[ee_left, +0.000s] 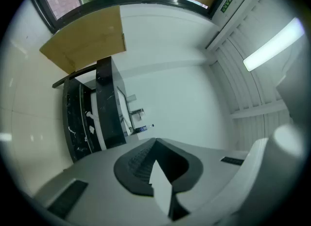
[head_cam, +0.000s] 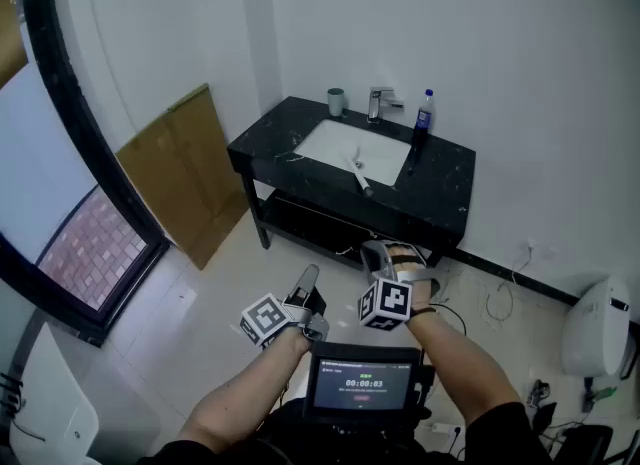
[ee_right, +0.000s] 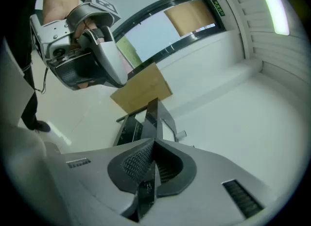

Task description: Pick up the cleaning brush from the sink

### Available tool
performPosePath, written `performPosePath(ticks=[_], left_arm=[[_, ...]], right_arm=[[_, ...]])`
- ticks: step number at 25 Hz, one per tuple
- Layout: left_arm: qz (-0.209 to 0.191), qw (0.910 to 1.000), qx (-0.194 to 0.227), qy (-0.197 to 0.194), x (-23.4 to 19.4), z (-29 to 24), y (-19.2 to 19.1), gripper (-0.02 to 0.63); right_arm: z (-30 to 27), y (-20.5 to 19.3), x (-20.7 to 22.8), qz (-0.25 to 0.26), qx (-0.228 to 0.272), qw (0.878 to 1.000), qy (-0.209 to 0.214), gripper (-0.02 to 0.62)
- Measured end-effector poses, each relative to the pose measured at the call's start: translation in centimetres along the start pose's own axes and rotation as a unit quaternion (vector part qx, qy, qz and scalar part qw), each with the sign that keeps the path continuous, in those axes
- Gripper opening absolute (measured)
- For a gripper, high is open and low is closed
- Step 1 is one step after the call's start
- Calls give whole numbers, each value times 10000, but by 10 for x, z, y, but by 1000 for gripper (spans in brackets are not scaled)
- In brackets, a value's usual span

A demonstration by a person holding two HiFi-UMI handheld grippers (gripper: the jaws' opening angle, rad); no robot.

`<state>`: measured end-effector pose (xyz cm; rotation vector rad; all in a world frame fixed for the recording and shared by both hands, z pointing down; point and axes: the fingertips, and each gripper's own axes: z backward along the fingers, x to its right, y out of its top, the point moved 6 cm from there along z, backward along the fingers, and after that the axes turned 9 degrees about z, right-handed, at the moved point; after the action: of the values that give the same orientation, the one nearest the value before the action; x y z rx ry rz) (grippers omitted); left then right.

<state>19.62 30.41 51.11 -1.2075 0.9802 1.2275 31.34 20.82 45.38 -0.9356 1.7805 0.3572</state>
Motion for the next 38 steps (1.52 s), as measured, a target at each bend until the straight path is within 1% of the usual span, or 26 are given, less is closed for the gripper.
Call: performPosePath(ticks=[2, 4, 6, 8, 12, 16, 17, 19, 20, 22, 24, 25, 26, 27, 29, 30, 31, 32, 33, 36, 37, 38], left_arm=[[-121, 9999, 82, -37, 4, -20, 45, 9], [-183, 9996, 171, -90, 8, -40, 84, 9], [-274, 9993, 226, -90, 7, -63, 115, 9], [-448, 9986, 260, -72, 6, -90, 145, 9], [-735, 9967, 341, -76, 15, -144, 200, 9], [-1283, 9908, 423, -14, 30, -192, 261, 9], [-1350, 9896, 491, 12, 36, -202, 274, 9], [-1418, 9883, 557, 66, 40, -216, 295, 9], [-1537, 9867, 509, 133, 39, -223, 305, 9], [-1838, 9821, 285, 299, 34, -244, 332, 9], [-2027, 9784, 21, 415, 23, -272, 367, 9], [-2120, 9760, -107, 490, 15, -286, 386, 9], [-2262, 9720, -243, 595, 6, -298, 404, 9], [-2466, 9656, -397, 720, -1, -310, 422, 9], [-2974, 9473, -724, 940, -8, -336, 455, 9], [-3224, 9373, -848, 1022, -10, -349, 470, 9], [-3441, 9279, -925, 1094, -11, -363, 484, 9], [-3610, 9203, -963, 1158, -14, -377, 496, 9], [-3727, 9147, -981, 1213, -17, -390, 506, 9], [-3910, 9047, -1114, 1269, -29, -426, 520, 9], [-3990, 9003, -1196, 1267, -31, -440, 522, 11], [-4101, 8939, -1277, 1281, -32, -454, 524, 11]], right_arm=[[-36, 13, 22, -234, 13, 9997, 83, 2], [-70, 23, 40, -401, 51, 9988, 274, 2], [-102, 27, 54, -510, 105, 9975, 477, 2], [-135, 28, 72, -649, 182, 9961, 564, 2], [-190, 27, 121, -739, 360, 9952, 537, 2], [-241, 24, 177, -937, 473, 9932, 496, 2], [-253, 23, 192, -1047, 470, 9922, 480, 2], [-273, 21, 210, -1423, 471, 9875, 492, 2], [-285, 20, 216, -1635, 449, 9843, 499, 2], [-314, 16, 231, -1937, 293, 9796, 456, 2], [-350, 9, 247, -2186, -18, 9751, 359, 2], [-368, 3, 252, -2394, -207, 9701, 330, 2], [-385, -3, 255, -2683, -388, 9620, 325, 2], [-401, -9, 257, -3027, -538, 9510, 339, 2], [-428, -20, 261, -3669, -755, 9265, 356, 2], [-440, -24, 266, -3884, -844, 9170, 336, 2], [-450, -29, 271, -4014, -928, 9107, 308, 2], [-461, -33, 275, -4075, -1011, 9071, 296, 2], [-471, -37, 277, -4099, -1095, 9050, 317, 2], [-499, -54, 276, -4213, -1289, 8963, 501, 2], [-508, -61, 277, -4291, -1299, 8921, 552, 2], [-518, -68, 279, -4385, -1285, 8876, 588, 2]])
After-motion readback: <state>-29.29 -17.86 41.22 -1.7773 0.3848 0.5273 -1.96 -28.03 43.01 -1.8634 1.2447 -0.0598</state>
